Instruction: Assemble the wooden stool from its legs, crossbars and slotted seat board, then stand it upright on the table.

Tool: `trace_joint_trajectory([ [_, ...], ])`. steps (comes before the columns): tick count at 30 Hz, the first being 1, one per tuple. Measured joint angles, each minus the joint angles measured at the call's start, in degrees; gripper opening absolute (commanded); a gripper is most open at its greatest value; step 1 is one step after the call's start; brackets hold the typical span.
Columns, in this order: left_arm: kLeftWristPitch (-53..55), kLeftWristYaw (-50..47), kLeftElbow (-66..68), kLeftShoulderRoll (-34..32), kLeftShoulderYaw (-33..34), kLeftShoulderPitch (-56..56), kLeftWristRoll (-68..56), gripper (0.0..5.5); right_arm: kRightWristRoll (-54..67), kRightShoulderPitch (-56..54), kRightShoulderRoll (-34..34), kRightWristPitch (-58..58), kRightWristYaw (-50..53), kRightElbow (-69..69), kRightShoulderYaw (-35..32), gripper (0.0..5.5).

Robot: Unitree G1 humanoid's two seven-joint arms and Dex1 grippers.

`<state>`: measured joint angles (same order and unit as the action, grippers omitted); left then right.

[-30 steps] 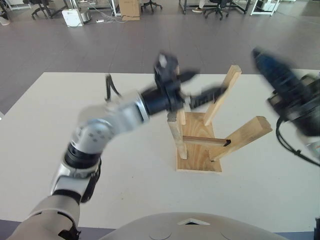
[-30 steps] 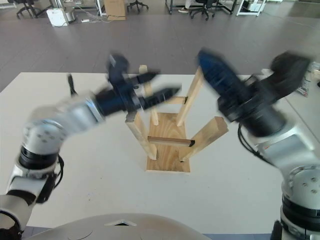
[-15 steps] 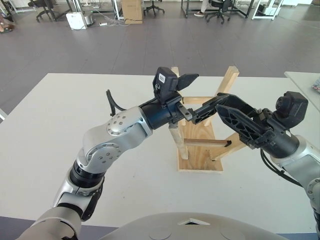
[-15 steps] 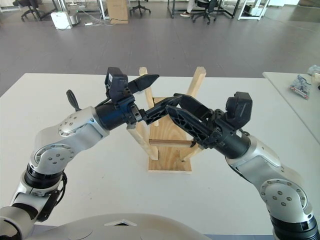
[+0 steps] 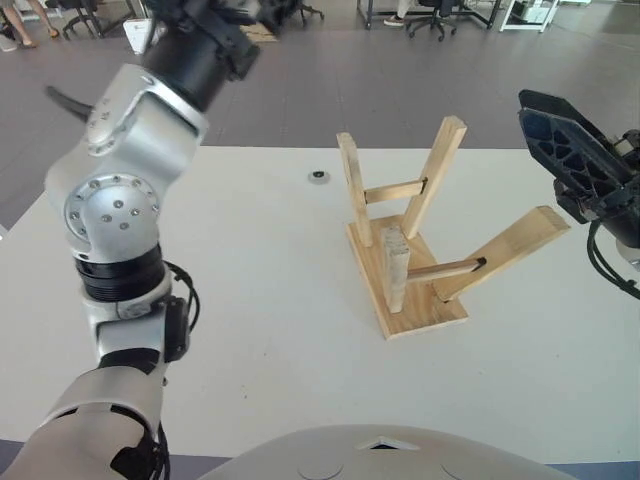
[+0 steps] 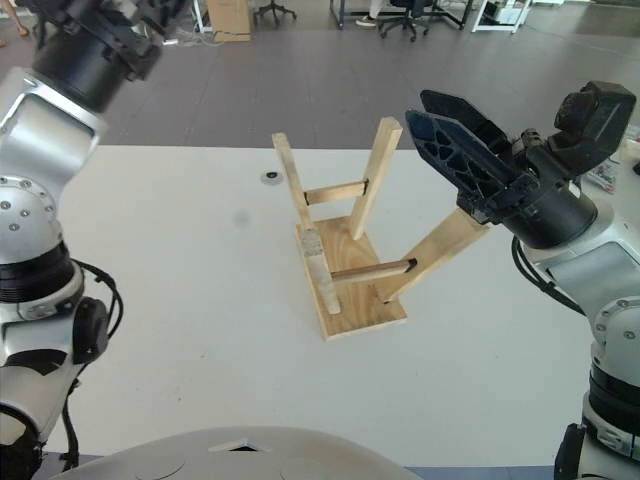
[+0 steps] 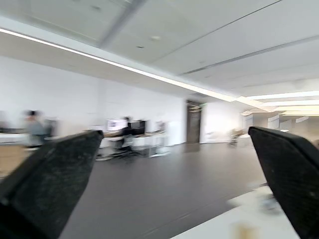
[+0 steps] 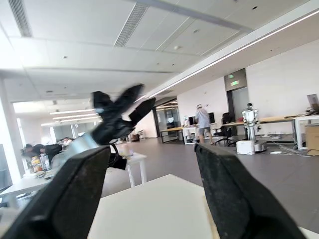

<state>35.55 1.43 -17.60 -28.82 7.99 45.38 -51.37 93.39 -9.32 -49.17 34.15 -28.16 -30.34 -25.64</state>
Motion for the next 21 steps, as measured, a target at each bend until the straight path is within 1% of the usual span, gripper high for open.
trace_joint_trajectory([
  [2,-4.8,5.0,5.4,-1.4,-1.5,-5.5,7.7,5.38,0.5,0.9,-1.8,3.1,-2.6,-1.2,0.3,3.16],
  [4,-8.4,8.8,9.2,-1.9,-2.3,-8.7,13.4,5.38,-3.9,7.0,-3.3,7.0,-6.5,-3.0,1.6,3.16],
  [7,-11.2,11.0,11.4,-1.4,-2.4,-9.3,17.3,5.38,-13.1,13.0,-6.2,9.5,-12.7,-1.7,3.0,3.16],
  [10,-12.1,11.7,12.8,0.3,-2.4,-10.0,19.2,5.38,-23.2,15.1,-9.0,9.0,-17.5,3.9,3.8,3.16],
  [12,-12.2,12.1,12.9,1.7,-2.4,-10.1,20.4,5.38,-31.1,13.5,-9.8,6.3,-18.7,14.7,3.4,3.16],
  [14,-12.2,12.9,12.9,2.2,-2.2,-10.2,20.6,5.38,-38.1,9.8,-10.3,3.2,-16.5,24.2,3.0,3.16],
  [16,-12.1,13.5,12.9,3.0,-2.1,-10.4,20.7,5.38,-34.5,3.6,-7.8,2.3,-15.1,25.0,-0.8,3.16],
  [19,-12.3,16.4,14.6,3.9,-2.4,-10.5,20.8,5.38,-17.7,-3.7,-1.4,3.4,-11.5,22.6,-8.3,3.16],
  [21,-15.8,21.5,22.6,3.8,-5.8,-11.2,25.2,5.38,-15.2,-7.1,0.3,2.3,-6.6,26.6,-13.1,3.16],
])
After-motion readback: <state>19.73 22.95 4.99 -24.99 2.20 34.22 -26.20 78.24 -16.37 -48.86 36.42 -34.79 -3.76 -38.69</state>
